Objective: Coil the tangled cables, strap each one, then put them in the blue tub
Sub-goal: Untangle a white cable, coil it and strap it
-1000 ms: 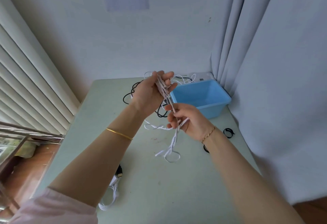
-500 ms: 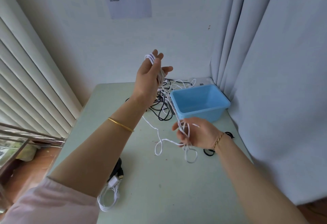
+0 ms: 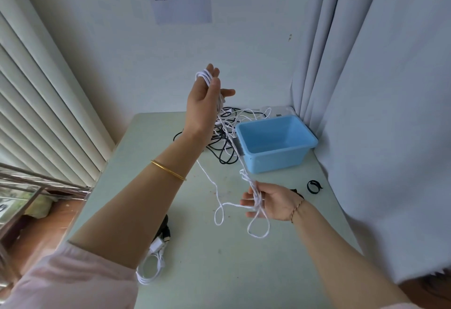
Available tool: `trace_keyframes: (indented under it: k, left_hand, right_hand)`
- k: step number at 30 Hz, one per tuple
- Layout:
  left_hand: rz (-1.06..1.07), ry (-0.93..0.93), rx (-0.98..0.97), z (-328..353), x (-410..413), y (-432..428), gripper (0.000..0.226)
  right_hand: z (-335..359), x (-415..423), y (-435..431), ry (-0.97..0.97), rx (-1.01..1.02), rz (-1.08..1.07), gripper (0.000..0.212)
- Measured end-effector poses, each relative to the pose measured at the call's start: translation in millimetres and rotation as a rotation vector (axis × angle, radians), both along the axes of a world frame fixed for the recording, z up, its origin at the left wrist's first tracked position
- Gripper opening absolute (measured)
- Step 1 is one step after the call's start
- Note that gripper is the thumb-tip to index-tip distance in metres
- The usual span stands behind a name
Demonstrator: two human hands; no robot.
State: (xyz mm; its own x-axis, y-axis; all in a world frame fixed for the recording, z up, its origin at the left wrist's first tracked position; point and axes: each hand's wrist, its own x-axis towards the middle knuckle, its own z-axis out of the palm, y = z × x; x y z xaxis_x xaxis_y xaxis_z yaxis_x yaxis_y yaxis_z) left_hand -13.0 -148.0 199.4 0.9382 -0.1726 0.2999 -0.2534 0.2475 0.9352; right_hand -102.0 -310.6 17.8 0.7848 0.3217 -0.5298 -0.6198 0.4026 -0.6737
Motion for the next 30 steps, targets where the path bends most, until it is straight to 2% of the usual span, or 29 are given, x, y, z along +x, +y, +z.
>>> trace_keyframes:
  k: [4, 7, 10, 14, 17, 19, 22, 25, 28, 30]
  left_hand:
    - [0.034, -0.012, 0.025, 1, -2, 5, 0.026]
    - [0.046, -0.031, 0.043, 2, -4, 8, 0.021]
    - [0.067, -0.076, 0.036, 5, -1, 8, 0.026]
    - [0.063, -0.127, 0.021, 10, 2, 6, 0.027]
    - [0.073, -0.157, -0.003, 14, 3, 6, 0.024]
    - [0.092, -0.182, 0.003, 23, 6, 8, 0.024]
    - [0.221, -0.302, -0.054, 60, 17, 22, 0.044]
    - [0.291, -0.321, -0.031, 94, 35, 34, 0.028]
    - [0.185, -0.256, -0.004, 89, 33, 29, 0.039]
    - [0.086, -0.186, 0.004, 70, 26, 25, 0.042]
  right_hand:
    - [-10, 2, 1, 0.183, -0.247, 0.002, 0.032]
    - [-16, -3, 3, 0.283, -0.529, 0.145, 0.03]
    - [-22, -10, 4, 0.304, -0.82, 0.246, 0.027]
    - [-26, -8, 4, 0.324, -1.072, 0.343, 0.033]
    - [-32, -4, 2, 0.363, -1.184, 0.345, 0.025]
    - [-43, -11, -2, 0.371, -1.284, 0.429, 0.03]
    - [-52, -31, 0, 0.419, -1.411, 0.599, 0.04]
    - [-45, -26, 7, 0.338, -1.464, 0.692, 0.026]
    - [-28, -5, 19, 0.265, -1.473, 0.749, 0.015]
    - [-16, 8, 21, 0.192, -1.464, 0.801, 0.017]
